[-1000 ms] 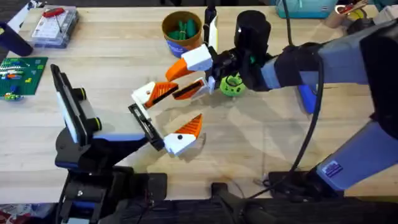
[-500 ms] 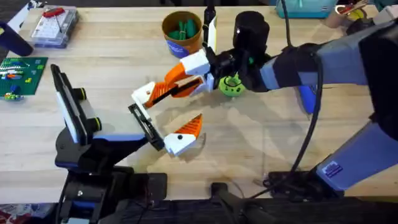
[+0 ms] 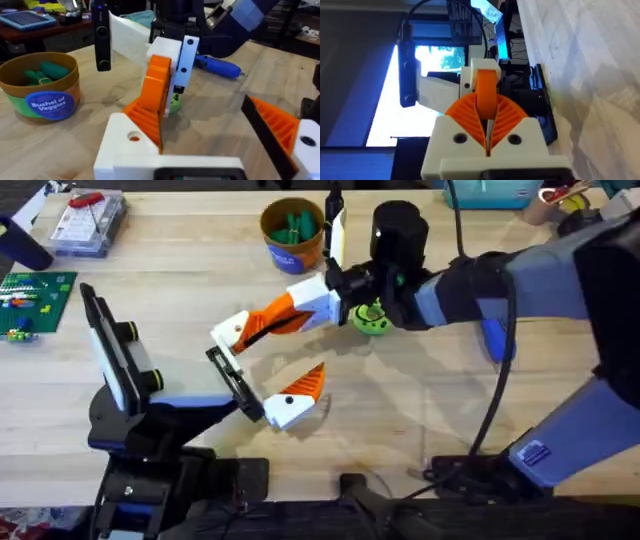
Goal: Pick up the gripper from the table and insert it into the empty holder that is missing its gripper. Then pick up a screw, insert it into the mounting hole, and use the screwdriver to tighten it. Finally, clean up the table by picking up the vegetable and placing it into the bucket.
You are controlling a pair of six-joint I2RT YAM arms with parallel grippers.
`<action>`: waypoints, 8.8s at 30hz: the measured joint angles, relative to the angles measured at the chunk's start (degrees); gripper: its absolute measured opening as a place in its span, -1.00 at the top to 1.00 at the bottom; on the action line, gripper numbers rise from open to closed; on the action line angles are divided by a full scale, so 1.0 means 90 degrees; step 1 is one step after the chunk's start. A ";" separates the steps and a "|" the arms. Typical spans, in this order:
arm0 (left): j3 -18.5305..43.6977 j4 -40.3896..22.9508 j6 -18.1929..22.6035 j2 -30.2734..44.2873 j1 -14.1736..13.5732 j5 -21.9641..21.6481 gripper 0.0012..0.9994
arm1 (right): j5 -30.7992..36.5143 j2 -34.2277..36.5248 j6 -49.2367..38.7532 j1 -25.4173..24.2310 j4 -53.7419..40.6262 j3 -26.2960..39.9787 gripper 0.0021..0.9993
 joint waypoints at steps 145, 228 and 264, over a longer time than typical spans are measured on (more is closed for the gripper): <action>0.0000 -0.0019 0.0277 0.0000 -0.0005 0.1729 -0.98 | 0.0858 -0.0838 0.0304 0.0340 0.0109 -0.1124 -0.99; 0.0000 -0.0019 0.0318 0.0000 -0.0005 0.1773 -0.97 | 0.8429 -0.3232 -0.7786 -0.0796 -1.2919 0.1816 -0.99; 0.0000 -0.0019 0.0318 0.0000 -0.0005 0.1775 -0.97 | 0.8429 -0.2832 -0.7783 -0.0457 -1.1835 0.0962 -0.99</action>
